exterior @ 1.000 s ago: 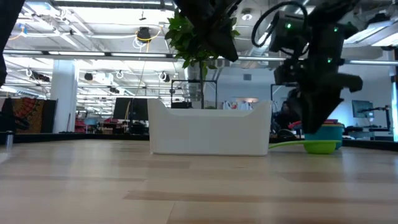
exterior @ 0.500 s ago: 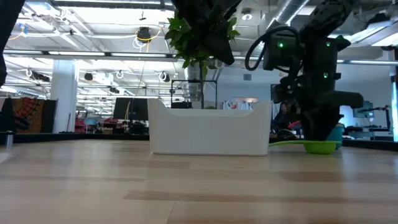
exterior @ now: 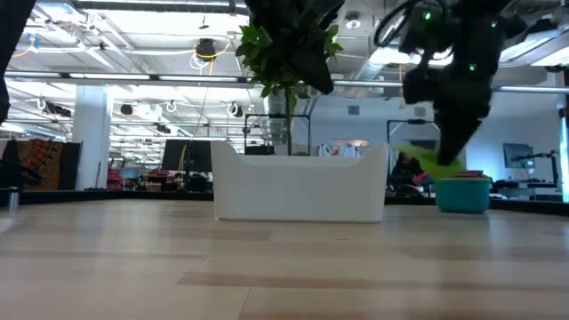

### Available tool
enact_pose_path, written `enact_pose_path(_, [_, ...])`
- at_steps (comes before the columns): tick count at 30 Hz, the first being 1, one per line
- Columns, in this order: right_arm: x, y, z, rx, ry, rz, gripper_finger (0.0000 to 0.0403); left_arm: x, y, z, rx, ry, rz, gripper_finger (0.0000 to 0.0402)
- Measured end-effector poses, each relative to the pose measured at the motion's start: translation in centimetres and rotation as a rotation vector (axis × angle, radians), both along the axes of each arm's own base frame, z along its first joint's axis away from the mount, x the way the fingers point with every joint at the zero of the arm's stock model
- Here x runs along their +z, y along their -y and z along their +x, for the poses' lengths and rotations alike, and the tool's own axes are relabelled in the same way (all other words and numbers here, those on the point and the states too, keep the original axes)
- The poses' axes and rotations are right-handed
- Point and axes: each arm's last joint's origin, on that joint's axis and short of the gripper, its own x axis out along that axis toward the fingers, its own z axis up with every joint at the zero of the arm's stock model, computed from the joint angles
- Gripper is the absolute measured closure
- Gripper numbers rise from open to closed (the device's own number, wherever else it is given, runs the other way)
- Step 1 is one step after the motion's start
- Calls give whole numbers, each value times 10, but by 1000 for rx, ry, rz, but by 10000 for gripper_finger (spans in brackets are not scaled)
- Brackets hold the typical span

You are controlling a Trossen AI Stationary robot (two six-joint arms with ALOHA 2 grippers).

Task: Nest measuring cups in basket
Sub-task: Stack the green measuring cup on top of the red measuring cup

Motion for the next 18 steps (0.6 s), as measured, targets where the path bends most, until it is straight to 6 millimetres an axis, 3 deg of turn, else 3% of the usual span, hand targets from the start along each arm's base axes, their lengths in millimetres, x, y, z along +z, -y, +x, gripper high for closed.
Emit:
enact_pose_path(5, [26, 21, -24, -220, 114, -24, 390, 0, -1, 0, -4, -1, 8, 401])
enact_pose_path(10, [35, 41, -56, -526, 67, -46, 370, 0, -5, 0, -8, -4, 17, 401])
enact_pose_path(18, [35, 60, -71, -533, -10, -77, 369, 0, -5, 0, -6, -4, 17, 401])
